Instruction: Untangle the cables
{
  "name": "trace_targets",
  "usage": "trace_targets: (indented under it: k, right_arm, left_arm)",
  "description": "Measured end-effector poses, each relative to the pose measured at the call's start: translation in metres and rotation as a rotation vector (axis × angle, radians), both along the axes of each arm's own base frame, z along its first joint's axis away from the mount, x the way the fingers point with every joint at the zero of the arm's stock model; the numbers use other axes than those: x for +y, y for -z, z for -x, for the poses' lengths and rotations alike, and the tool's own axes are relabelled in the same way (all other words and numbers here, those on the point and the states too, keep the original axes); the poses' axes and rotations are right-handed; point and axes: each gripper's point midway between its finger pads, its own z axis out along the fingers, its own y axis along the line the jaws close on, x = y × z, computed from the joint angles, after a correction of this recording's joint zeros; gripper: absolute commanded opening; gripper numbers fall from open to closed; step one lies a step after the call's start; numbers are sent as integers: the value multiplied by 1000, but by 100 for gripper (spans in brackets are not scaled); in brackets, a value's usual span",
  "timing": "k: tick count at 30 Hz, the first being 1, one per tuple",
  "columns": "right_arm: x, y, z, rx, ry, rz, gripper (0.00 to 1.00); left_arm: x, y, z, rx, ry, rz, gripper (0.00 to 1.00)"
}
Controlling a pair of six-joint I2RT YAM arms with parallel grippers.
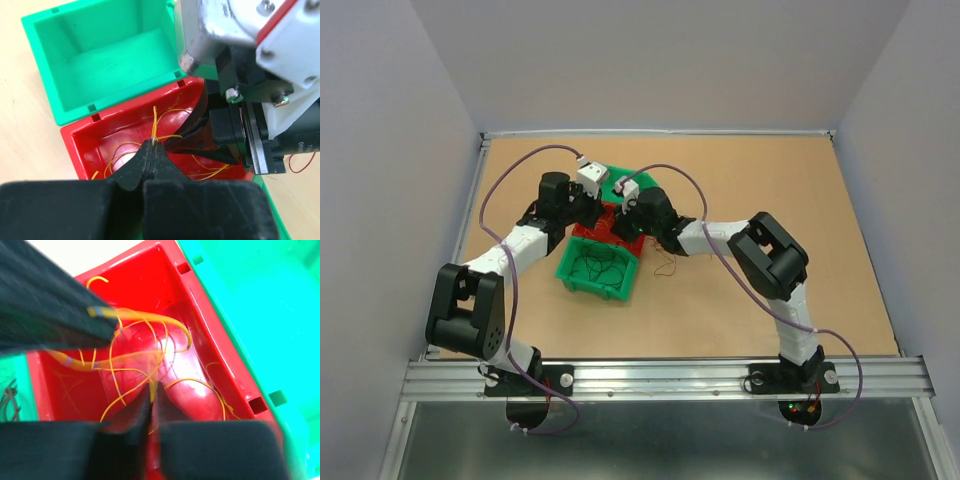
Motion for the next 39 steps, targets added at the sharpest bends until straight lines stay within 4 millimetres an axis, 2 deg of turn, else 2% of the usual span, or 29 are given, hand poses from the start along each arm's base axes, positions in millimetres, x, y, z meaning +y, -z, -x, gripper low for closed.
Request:
trace_targets:
  k: [1,2,5,7,10,12,17,20,23,26,30,31,33,36,39]
  right_arm:
    - [0,1,-1,-4,1,-1,31]
    - [0,3,-2,-1,5,-1,39]
    - [-4,7,-4,-16,33,-11,48]
    - [-11,7,-1,-34,55,-20,51]
    - [-27,-3,6,-54,92,-40,57]
    - [-36,-17,11,-74,111,-65,61]
    - [-48,-67,20,-150,133,-161,63]
    - [-53,-86,23,-179,148,-197,65]
    - [-61,-90,25,-189,177,-207,65]
    - [-69,-84,26,-181,209,-195,65]
    - [-84,-74,29,-155,241,-181,65]
    - [-88,-73,31,-142,243,-187,64]
    - [-98,-75,32,-117,258,-208,63]
    - [-119,-82,25,-88,311,-220,65]
    - [-139,-74,21,-43,374,-162,65]
  left_arm:
    - [1,-1,-1,-4,-2,0,0]
    - [2,-2,-2,-6,-5,-1,0]
    - [4,-1,-3,-7,-9,-5,0]
    - [5,-1,-3,-7,-8,-7,0]
    - [4,4,-5,0,-1,-13,0]
    - [4,8,-6,9,3,-20,0]
    - [2,15,-4,16,36,-38,0]
    - [-2,17,-1,7,69,-62,0]
    - [-10,22,5,8,111,-95,0]
    - [-23,28,9,22,160,-132,0]
    - [-32,43,8,61,188,-172,16]
    - [-31,46,9,71,187,-181,28]
    - [-27,48,10,81,178,-193,43]
    - [-24,42,9,61,165,-196,58]
    - [-21,27,11,16,151,-186,65]
